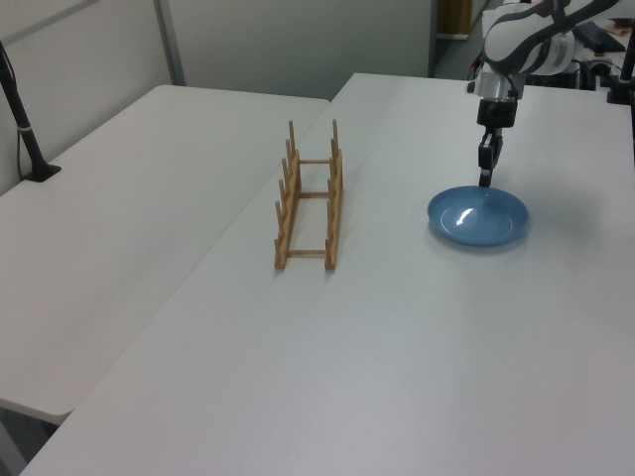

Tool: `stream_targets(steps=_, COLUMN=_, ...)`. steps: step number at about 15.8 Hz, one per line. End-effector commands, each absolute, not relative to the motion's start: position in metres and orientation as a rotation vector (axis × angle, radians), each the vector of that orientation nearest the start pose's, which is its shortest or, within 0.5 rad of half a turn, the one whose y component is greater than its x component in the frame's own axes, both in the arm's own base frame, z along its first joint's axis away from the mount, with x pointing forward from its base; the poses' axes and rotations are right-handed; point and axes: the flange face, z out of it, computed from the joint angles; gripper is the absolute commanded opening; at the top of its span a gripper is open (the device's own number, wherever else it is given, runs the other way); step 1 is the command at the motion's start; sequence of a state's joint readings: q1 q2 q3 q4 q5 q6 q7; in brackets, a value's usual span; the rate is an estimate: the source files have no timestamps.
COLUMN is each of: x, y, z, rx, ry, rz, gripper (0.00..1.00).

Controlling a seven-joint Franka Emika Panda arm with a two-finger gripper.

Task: Place plate in plate rack
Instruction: 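Lower the gripper and close it on the blue plate's rim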

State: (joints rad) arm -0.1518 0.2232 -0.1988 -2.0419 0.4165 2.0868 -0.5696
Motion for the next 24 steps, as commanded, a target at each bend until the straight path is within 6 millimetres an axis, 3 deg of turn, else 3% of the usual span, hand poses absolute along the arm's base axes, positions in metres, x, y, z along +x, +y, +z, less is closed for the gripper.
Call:
stream_targets(steps=1, x=0.543, y=-0.168, z=0.329, rx=-2.799, ry=0.037, rz=-0.007, gripper=0.00)
stream_targets(steps=2, x=0.544, y=-0.166, z=0.328, rx=-2.799, ry=0.031, rz=-0.003, gripper=0.09)
stream_targets(steps=4, x=0.543, y=-0.167, z=0.328, rx=-2.804, ry=0.027, rz=0.004, gripper=0.35)
stream_targets(steps=6, x=0.543, y=-0.168, z=0.328, rx=-2.811, ry=0.025, rz=0.005, gripper=0.48)
stream_targets(steps=10, x=0.542, y=-0.162, z=0.322, rx=-2.824, ry=0.001, rz=0.030, gripper=0.51)
stream_targets(steps=14, x=0.542, y=-0.159, z=0.318, rx=-2.824, ry=0.002, rz=0.041, gripper=0.50)
stream_targets(steps=18, x=0.545, y=-0.150, z=0.312, rx=-2.829, ry=-0.026, rz=0.062, gripper=0.26)
stream_targets(steps=21, x=0.547, y=-0.148, z=0.309, rx=-2.840, ry=-0.036, rz=0.056, gripper=0.15)
stream_targets(steps=23, x=0.549, y=-0.147, z=0.307, rx=-2.851, ry=-0.039, rz=0.036, gripper=0.00)
stream_targets(steps=24, x=0.549, y=-0.147, z=0.307, rx=-2.852, ry=-0.043, rz=0.031, gripper=0.00)
